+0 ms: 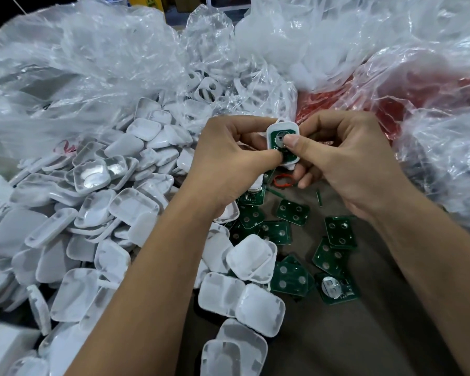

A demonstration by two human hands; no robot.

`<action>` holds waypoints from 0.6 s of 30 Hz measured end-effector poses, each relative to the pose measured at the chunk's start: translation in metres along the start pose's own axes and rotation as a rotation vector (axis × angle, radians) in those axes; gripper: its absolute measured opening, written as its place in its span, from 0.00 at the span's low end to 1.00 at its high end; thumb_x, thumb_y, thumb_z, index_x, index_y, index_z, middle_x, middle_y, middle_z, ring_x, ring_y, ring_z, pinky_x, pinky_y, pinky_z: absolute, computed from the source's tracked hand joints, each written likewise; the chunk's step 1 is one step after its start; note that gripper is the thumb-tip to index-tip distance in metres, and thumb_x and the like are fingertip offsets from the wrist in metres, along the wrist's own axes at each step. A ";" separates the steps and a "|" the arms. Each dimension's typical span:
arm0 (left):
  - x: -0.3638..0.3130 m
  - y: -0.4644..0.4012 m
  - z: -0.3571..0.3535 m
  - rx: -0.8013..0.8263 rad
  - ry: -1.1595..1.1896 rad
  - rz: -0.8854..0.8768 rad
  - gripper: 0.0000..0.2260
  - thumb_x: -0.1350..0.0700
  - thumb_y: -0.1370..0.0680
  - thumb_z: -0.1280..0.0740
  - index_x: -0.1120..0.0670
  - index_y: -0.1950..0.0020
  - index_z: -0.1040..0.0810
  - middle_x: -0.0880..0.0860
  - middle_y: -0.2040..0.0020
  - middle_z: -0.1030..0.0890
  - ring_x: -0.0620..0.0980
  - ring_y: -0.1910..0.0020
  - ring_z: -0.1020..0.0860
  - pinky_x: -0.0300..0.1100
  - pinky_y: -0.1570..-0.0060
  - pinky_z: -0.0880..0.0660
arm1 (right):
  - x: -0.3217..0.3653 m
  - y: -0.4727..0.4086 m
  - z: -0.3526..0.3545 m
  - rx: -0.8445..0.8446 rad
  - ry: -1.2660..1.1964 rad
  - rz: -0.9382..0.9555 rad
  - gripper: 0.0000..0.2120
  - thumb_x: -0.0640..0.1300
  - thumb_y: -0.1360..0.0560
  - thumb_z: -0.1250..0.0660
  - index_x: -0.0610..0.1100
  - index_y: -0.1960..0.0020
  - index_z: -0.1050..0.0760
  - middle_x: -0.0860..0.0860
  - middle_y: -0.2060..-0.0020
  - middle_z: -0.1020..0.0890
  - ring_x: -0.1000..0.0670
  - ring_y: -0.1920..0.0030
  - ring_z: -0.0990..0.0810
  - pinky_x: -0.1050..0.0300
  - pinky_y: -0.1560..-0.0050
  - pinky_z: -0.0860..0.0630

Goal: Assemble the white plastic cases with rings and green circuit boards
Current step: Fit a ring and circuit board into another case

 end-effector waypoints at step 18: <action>0.005 -0.003 0.000 -0.046 0.102 0.090 0.10 0.69 0.26 0.27 0.58 0.48 0.14 0.51 0.71 0.20 0.52 0.70 0.20 0.39 0.70 0.27 | 0.000 0.001 -0.001 -0.007 -0.011 -0.019 0.07 0.35 0.23 0.25 0.36 0.58 0.20 0.43 0.70 0.18 0.48 0.76 0.20 0.60 0.76 0.24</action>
Point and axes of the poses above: each hand's wrist, its own y-axis away from the middle knuckle, its own z-axis out of the back of the hand, x = y × z, the point moved 4 cm from there along -y, towards the middle knuckle
